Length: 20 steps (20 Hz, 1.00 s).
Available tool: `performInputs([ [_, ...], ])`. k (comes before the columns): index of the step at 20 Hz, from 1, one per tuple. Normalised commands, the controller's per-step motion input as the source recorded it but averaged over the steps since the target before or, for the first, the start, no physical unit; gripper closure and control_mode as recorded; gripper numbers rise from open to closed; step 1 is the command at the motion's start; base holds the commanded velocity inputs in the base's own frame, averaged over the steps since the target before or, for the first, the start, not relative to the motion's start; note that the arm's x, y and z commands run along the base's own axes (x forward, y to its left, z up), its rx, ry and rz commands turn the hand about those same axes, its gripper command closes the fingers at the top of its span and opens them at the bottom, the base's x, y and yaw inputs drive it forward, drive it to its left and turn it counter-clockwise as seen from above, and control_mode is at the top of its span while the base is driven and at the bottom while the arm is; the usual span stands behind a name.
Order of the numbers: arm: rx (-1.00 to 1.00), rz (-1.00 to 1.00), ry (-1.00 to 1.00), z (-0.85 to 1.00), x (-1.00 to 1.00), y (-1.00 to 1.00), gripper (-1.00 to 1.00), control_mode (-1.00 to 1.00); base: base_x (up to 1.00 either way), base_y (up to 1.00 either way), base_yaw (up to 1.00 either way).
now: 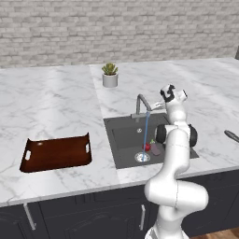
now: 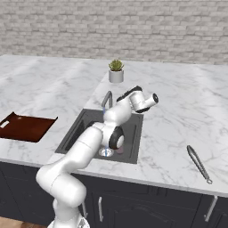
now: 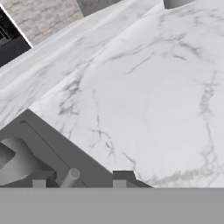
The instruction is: Pick up all produce items and place them in the sink. Turn on the sink faucet to wash them. Then turn the sink off and put them in the tray.
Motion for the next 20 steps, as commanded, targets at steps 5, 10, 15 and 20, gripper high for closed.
performInputs([
  [5, 0.0, 0.11, -0.15, -0.03, 0.05, 0.14, 1.0, -1.0, 0.0, 0.0, 0.0],
  [10, 0.0, 0.16, -0.09, 0.0, 0.22, 0.5, 1.0, -1.0, 0.0, 0.0, 0.0],
  [15, 0.0, 0.21, -0.02, 0.0, 0.26, 0.63, 1.0, -1.0, 0.0, 0.0, 0.0],
  [20, 0.0, 0.23, 0.0, 0.04, 0.33, 0.61, 1.0, -1.0, 0.0, 0.0, 0.0],
])
